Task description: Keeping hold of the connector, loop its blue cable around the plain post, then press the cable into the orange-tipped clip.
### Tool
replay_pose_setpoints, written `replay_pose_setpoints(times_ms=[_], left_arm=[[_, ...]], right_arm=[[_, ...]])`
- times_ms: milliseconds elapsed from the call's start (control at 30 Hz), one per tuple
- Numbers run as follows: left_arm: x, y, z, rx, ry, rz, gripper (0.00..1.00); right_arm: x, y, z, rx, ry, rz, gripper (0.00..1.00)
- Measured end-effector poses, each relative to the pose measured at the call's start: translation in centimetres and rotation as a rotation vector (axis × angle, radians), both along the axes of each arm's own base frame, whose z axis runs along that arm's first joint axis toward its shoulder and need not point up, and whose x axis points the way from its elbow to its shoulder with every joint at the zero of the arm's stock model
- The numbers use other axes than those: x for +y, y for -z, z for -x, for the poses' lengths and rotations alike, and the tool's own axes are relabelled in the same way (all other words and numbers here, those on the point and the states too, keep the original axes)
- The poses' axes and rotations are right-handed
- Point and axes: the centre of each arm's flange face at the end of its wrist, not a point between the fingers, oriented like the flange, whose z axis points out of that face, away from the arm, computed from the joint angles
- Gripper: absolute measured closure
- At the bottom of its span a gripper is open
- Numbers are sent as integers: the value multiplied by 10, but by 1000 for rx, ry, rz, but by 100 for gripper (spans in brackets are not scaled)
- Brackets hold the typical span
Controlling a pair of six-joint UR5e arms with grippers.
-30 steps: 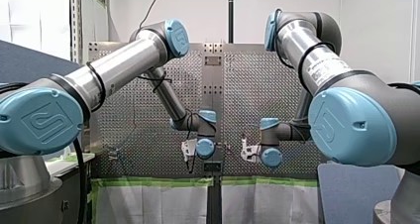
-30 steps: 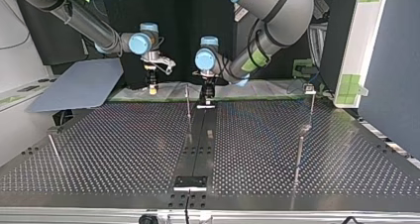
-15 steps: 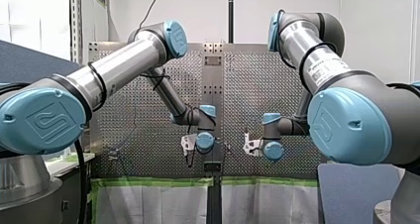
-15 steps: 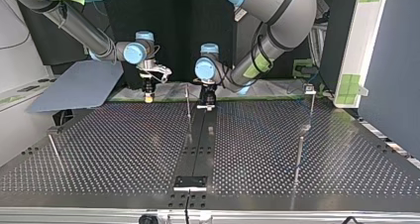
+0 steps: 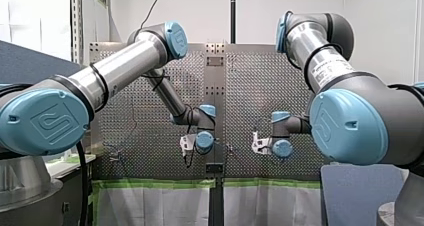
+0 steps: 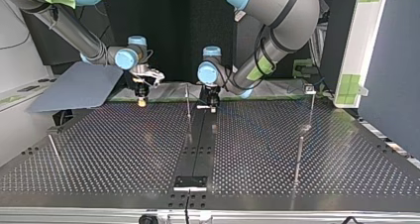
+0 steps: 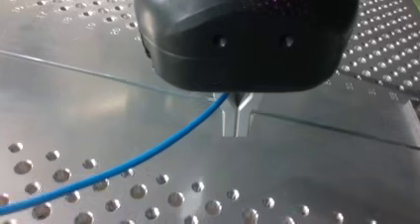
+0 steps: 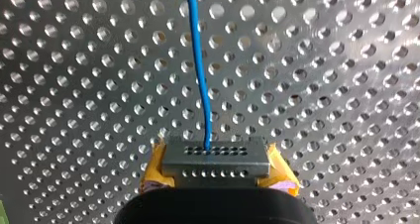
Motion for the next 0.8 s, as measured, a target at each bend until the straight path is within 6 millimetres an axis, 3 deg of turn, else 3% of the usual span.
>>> replay_pose_setpoints(times_ms=[367,800], left_arm=[[5,0,-2,5,-9,-38,100],[5,1,-2,9,0,-66,100]], right_arm=[[-14,-4,14,-8,14,-4,100],[-16,-4,18,0,19,-11,100]])
